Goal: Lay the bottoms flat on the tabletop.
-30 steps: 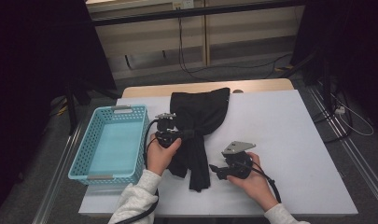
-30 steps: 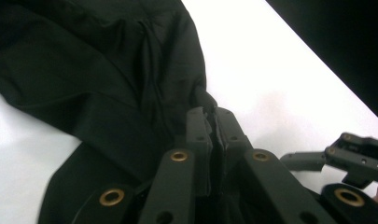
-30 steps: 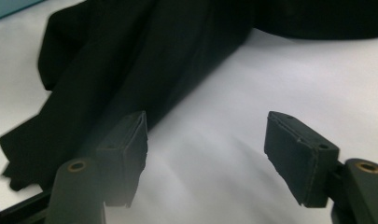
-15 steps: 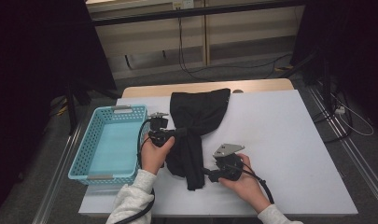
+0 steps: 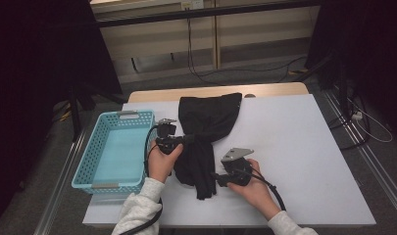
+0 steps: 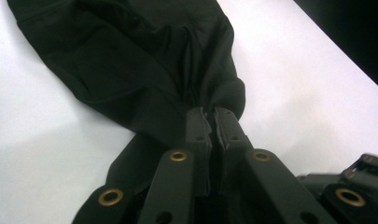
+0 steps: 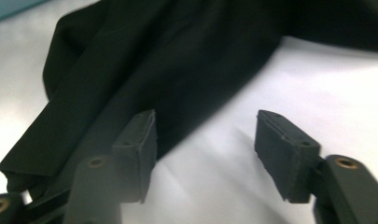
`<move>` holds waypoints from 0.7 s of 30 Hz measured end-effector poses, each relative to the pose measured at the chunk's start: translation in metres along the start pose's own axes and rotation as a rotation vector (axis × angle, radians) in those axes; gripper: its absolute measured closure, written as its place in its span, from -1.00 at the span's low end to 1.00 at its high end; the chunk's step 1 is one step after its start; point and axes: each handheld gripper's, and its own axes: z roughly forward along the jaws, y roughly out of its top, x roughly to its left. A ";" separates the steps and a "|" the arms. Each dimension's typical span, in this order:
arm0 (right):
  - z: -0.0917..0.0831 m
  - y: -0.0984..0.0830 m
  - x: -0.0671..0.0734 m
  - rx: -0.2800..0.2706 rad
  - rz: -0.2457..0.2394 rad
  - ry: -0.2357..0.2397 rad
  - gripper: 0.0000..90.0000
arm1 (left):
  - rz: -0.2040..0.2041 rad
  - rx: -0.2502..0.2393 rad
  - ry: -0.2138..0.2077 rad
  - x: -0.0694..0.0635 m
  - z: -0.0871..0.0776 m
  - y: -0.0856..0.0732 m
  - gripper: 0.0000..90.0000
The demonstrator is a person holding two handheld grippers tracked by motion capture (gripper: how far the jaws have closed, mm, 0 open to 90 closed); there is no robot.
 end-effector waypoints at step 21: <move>-0.014 -0.010 -0.016 0.012 0.023 0.031 1.00 | 0.020 0.015 -0.011 -0.008 0.003 -0.004 0.89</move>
